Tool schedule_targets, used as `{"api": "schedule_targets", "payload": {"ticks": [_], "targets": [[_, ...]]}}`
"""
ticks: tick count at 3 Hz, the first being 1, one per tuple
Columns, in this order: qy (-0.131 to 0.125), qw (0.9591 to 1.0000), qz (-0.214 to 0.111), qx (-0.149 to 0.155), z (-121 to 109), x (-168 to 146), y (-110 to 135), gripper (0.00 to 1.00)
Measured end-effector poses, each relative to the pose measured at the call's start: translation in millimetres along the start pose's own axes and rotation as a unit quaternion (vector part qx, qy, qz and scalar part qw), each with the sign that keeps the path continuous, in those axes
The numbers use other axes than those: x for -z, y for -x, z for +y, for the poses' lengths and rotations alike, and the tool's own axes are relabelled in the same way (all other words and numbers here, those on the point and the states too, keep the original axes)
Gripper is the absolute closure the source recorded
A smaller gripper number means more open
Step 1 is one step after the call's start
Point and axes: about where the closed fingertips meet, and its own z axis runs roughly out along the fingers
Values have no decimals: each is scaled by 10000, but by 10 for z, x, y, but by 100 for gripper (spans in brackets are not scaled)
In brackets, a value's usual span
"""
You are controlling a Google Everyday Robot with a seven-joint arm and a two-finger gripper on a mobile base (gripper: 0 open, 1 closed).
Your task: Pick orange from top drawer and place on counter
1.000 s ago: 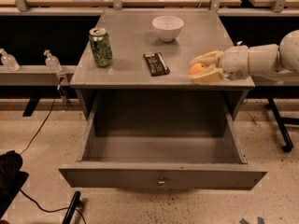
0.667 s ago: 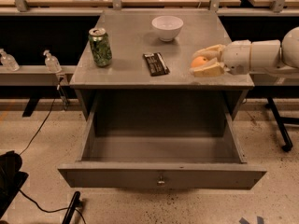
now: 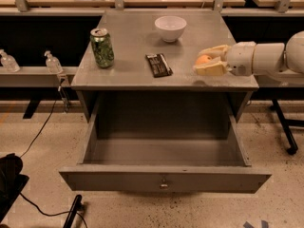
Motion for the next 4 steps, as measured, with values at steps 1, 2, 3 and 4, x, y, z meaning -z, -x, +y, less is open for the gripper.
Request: {"api": "schedule_targets", "payload": {"ticks": [1,2,3,4], "targets": [[-110,9996,75,-244,1,-31,-91,100],[-105,9988,178,-439,20,-97,-204,100],[-79,9982,307,-504,26,-128,-297,80],[-57,9983,285,-501,39,-157,-283,49]]}}
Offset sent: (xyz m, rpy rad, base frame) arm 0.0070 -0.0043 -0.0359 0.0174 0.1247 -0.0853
